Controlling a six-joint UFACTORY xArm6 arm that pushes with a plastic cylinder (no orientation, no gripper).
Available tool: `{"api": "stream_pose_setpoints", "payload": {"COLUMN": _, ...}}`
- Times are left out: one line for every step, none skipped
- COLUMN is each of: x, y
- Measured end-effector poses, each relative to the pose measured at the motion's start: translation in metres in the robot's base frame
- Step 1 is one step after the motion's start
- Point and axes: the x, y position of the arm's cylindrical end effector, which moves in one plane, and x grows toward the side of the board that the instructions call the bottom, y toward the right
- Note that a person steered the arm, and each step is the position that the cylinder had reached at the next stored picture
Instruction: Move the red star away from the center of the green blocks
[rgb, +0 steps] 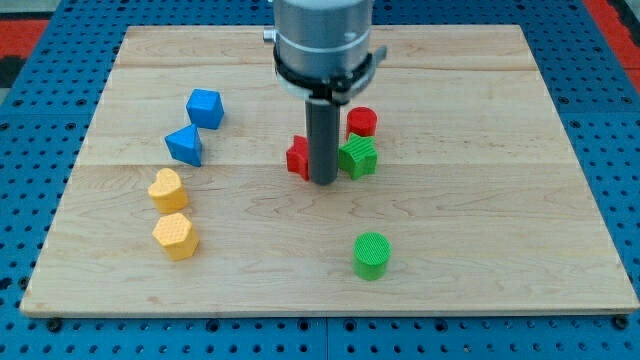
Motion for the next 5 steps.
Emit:
{"api": "stream_pose_setpoints", "payload": {"x": 0.014, "y": -0.019}}
{"api": "stream_pose_setpoints", "payload": {"x": -0.015, "y": -0.045}}
{"api": "stream_pose_setpoints", "payload": {"x": -0.046, "y": -0.038}}
{"api": "stream_pose_setpoints", "payload": {"x": -0.046, "y": -0.105}}
{"api": "stream_pose_setpoints", "payload": {"x": -0.093, "y": -0.113}}
